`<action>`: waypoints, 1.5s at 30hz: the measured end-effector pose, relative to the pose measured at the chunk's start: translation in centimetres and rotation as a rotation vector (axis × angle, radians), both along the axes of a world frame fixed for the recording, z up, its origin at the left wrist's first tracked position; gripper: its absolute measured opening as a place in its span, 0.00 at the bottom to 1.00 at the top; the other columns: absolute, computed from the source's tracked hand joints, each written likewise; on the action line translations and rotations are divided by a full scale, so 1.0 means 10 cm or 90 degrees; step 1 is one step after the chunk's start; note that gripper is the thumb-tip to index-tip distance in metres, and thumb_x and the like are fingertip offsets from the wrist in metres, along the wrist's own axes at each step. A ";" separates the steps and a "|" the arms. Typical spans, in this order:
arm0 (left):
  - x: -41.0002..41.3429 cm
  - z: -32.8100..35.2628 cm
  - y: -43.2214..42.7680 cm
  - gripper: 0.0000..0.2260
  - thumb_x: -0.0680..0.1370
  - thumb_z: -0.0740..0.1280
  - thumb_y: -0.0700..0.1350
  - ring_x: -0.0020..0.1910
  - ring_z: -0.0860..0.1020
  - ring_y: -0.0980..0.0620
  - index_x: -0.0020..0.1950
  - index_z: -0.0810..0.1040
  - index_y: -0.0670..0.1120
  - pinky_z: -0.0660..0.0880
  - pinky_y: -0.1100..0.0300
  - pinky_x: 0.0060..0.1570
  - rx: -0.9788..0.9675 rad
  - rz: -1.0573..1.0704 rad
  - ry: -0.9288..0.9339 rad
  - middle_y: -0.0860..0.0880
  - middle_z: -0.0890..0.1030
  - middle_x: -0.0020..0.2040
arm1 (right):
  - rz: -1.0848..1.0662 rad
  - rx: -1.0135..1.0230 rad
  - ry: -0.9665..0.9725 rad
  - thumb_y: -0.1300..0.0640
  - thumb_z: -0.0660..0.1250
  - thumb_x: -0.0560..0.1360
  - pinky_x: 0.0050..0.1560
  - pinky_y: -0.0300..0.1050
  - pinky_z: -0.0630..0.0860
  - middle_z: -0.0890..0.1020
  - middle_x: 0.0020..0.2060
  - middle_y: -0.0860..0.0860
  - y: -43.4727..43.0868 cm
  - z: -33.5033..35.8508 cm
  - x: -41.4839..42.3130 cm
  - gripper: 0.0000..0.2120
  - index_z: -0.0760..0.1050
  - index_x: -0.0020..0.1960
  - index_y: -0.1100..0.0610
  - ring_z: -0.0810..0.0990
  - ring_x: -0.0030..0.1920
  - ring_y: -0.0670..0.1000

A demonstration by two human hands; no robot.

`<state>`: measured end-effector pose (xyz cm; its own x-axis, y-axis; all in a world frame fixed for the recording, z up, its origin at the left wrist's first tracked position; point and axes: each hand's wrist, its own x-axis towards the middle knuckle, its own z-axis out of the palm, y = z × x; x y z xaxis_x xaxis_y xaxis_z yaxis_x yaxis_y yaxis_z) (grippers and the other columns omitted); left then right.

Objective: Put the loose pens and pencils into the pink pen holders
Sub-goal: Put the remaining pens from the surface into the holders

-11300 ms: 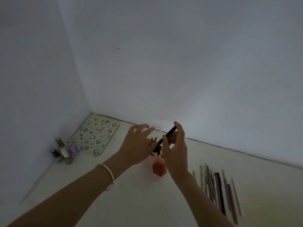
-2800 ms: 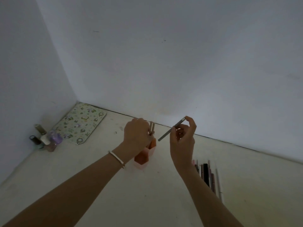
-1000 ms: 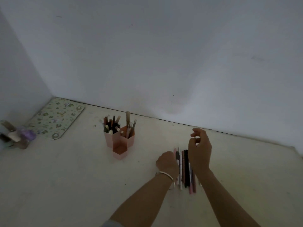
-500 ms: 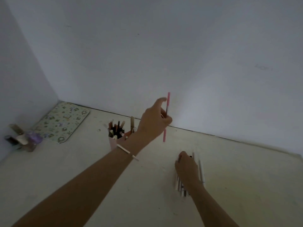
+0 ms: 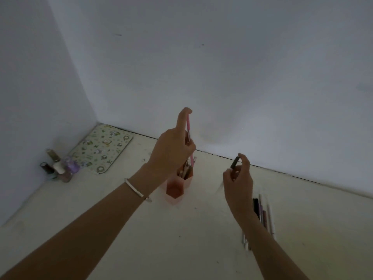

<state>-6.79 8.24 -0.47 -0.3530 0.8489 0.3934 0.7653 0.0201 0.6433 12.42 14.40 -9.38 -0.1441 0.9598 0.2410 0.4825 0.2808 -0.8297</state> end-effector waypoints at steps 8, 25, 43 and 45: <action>0.03 -0.44 -0.04 0.26 0.72 0.71 0.42 0.26 0.72 0.54 0.67 0.66 0.45 0.72 0.62 0.37 -0.080 0.055 0.252 0.54 0.75 0.29 | 0.021 0.066 0.115 0.62 0.63 0.77 0.31 0.33 0.73 0.76 0.35 0.47 -0.03 0.20 -0.24 0.22 0.63 0.66 0.45 0.76 0.33 0.45; -0.24 -0.10 -0.15 0.11 0.76 0.63 0.40 0.44 0.76 0.55 0.58 0.77 0.46 0.72 0.62 0.45 0.088 0.164 0.060 0.52 0.81 0.48 | 0.129 0.089 0.010 0.53 0.65 0.79 0.36 0.33 0.77 0.80 0.45 0.41 -0.17 -0.04 -0.58 0.14 0.65 0.61 0.47 0.80 0.37 0.43; 1.76 -1.19 0.36 0.11 0.77 0.63 0.43 0.55 0.79 0.44 0.57 0.77 0.41 0.76 0.54 0.56 -0.448 -0.039 -0.103 0.43 0.80 0.56 | -0.084 0.128 0.029 0.66 0.59 0.76 0.37 0.24 0.68 0.77 0.44 0.46 0.36 0.41 0.70 0.15 0.72 0.59 0.53 0.73 0.37 0.37; 1.94 -1.36 0.35 0.12 0.77 0.62 0.42 0.58 0.78 0.43 0.58 0.75 0.40 0.74 0.54 0.56 -0.488 -0.049 -0.098 0.42 0.79 0.58 | -0.098 0.114 0.021 0.67 0.60 0.75 0.37 0.25 0.68 0.78 0.44 0.46 0.33 0.34 0.90 0.16 0.73 0.59 0.53 0.74 0.37 0.39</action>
